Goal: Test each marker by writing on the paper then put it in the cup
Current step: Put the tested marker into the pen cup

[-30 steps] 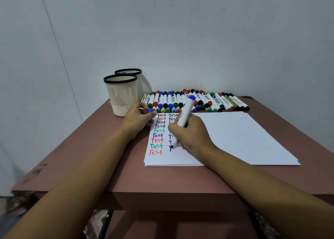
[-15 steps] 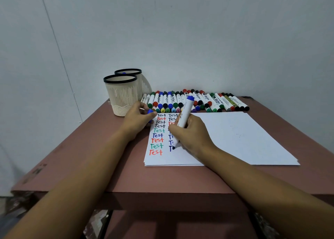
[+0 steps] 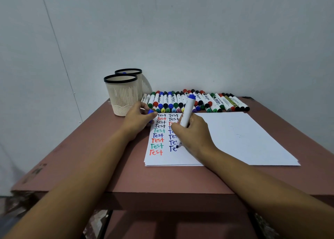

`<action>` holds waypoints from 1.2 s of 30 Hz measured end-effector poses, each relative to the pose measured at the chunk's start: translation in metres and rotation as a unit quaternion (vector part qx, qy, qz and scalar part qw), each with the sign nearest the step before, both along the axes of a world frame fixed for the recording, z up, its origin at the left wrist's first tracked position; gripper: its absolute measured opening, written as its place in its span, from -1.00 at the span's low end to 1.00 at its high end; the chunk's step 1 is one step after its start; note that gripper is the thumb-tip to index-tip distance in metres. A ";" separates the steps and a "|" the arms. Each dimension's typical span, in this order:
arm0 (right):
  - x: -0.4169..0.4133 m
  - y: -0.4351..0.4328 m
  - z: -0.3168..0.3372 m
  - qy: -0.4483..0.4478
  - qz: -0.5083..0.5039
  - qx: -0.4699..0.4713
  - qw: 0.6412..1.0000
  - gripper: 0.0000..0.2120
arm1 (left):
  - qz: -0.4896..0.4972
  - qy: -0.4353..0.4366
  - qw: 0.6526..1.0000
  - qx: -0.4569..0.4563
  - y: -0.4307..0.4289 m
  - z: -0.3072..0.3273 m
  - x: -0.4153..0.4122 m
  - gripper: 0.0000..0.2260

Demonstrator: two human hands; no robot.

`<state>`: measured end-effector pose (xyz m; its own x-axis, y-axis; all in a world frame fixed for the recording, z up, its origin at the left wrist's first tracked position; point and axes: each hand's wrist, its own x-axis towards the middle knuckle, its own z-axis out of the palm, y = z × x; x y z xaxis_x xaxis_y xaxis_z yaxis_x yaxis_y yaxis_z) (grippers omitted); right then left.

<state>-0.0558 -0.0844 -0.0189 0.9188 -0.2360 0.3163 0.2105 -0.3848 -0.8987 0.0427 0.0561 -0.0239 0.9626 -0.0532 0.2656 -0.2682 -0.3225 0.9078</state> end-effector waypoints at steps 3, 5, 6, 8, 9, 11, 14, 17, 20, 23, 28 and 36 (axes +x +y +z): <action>-0.001 0.000 0.001 -0.010 0.004 -0.020 1.000 -0.72 | 0.000 -0.001 1.000 0.002 0.000 0.000 0.000 -0.78; -0.001 -0.001 0.000 -0.008 0.008 -0.020 1.000 -0.72 | 0.001 -0.001 1.000 0.000 0.000 0.000 0.000 -0.78; -0.001 -0.002 -0.001 -0.005 0.007 -0.014 1.000 -0.72 | 0.002 -0.001 1.000 0.000 0.000 0.000 -0.001 -0.78; 0.000 -0.002 -0.001 0.001 -0.001 0.012 1.000 -0.74 | 0.004 0.002 1.000 0.001 0.000 0.001 -0.001 -0.78; 0.000 -0.003 0.000 0.000 -0.010 0.025 1.000 -0.75 | 0.003 0.003 1.000 0.001 0.000 0.001 -0.002 -0.78; -0.001 -0.003 0.001 -0.016 -0.035 0.024 0.999 -0.74 | 0.002 0.004 1.000 0.001 0.000 0.001 -0.001 -0.78; -0.002 -0.003 0.000 -0.028 -0.044 0.000 0.999 -0.72 | 0.004 0.005 1.000 0.005 0.001 0.000 0.000 -0.78; -0.001 -0.002 0.000 -0.011 -0.024 -0.016 1.000 -0.72 | 0.005 0.006 1.000 0.009 0.000 0.000 0.001 -0.77; 0.000 -0.002 0.001 0.001 -0.011 -0.024 1.000 -0.71 | 0.004 -0.002 1.000 0.004 0.000 0.000 0.000 -0.78; 0.001 -0.004 0.000 -0.003 -0.019 0.006 1.000 -0.72 | 0.008 -0.002 1.000 0.007 0.000 0.000 0.000 -0.78; 0.001 -0.003 0.000 -0.003 -0.021 0.004 1.000 -0.73 | 0.006 0.002 1.000 0.006 0.000 0.001 -0.001 -0.79; 0.003 -0.007 0.001 -0.037 -0.023 0.081 0.996 -0.73 | -0.031 -0.002 0.999 -0.024 0.000 0.004 -0.005 -0.93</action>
<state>-0.0525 -0.0912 -0.0175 0.8817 -0.3309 0.3363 0.2633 -0.2462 -0.9328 0.0377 0.0563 -0.0197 0.9566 -0.0996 0.2738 -0.2906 -0.2616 0.9204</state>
